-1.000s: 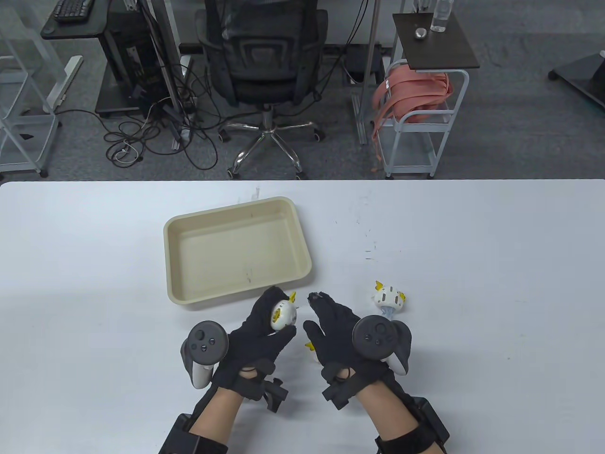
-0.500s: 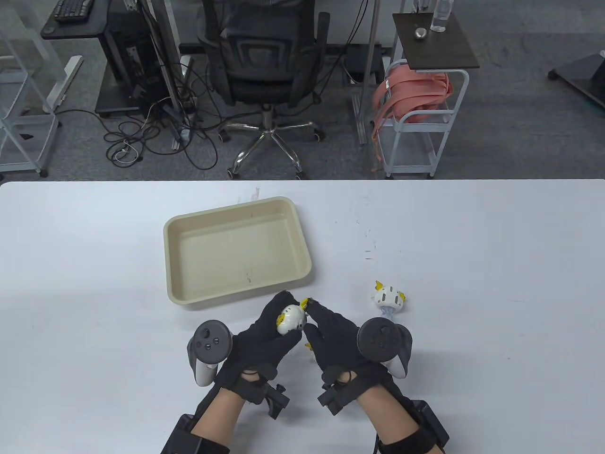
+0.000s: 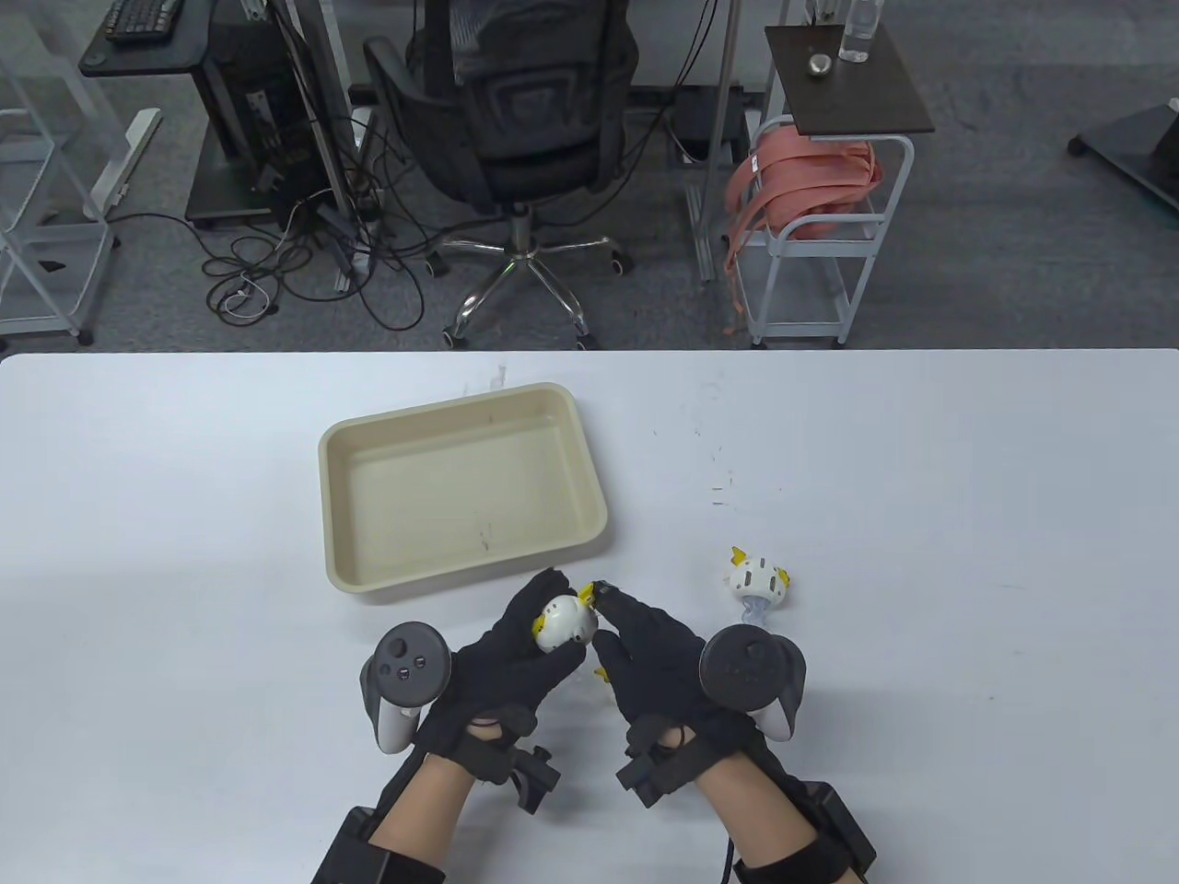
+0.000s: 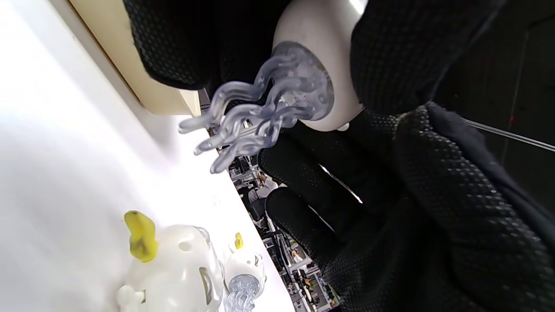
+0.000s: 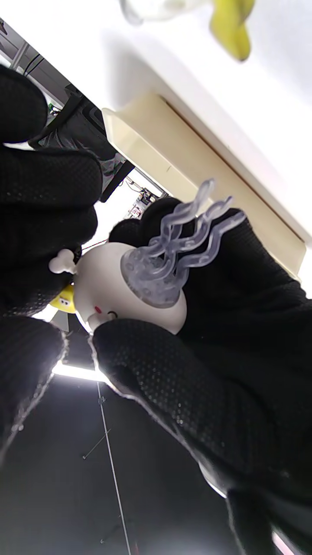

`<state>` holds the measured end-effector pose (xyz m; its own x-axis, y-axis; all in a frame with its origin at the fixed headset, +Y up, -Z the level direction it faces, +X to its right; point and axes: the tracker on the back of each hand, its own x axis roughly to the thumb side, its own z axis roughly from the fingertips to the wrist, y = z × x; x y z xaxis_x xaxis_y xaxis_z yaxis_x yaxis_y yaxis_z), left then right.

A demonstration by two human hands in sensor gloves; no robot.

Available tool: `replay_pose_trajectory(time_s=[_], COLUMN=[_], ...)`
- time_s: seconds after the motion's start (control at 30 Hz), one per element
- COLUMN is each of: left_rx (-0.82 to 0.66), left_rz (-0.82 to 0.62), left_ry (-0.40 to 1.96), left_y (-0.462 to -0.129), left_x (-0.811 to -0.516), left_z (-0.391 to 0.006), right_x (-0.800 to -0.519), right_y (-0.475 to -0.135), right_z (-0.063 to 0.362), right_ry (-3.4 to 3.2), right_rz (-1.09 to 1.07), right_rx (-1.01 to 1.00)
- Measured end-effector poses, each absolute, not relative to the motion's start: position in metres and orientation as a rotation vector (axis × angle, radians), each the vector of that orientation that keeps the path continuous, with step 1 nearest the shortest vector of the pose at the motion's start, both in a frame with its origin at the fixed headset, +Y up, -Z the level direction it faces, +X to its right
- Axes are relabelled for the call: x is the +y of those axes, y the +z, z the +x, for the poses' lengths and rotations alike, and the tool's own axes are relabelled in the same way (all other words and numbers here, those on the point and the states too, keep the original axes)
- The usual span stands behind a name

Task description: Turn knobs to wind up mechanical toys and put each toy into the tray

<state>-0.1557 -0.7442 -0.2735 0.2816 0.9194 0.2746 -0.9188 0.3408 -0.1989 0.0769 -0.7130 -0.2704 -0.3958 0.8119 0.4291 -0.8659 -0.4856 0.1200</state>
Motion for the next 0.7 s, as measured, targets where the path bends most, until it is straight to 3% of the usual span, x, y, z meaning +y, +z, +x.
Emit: replay_pose_trajectory(time_s=[0.33,0.7], left_rx=[-0.386,-0.485], left_rz=[-0.118,-0.079], left_ry=[1.241,1.207], left_y=[-0.2765,-0.2750], left_x=[-0.7498,-0.7427], left_z=[-0.1570,-0.1527], right_x=[-0.7141,-0.7131], right_y=[-0.2698,-0.2699], right_z=[0.0791,0.0802], right_ry=[1.999,2.042], right_rz=[0.525,0.495], right_rx=[-0.192,-0.215])
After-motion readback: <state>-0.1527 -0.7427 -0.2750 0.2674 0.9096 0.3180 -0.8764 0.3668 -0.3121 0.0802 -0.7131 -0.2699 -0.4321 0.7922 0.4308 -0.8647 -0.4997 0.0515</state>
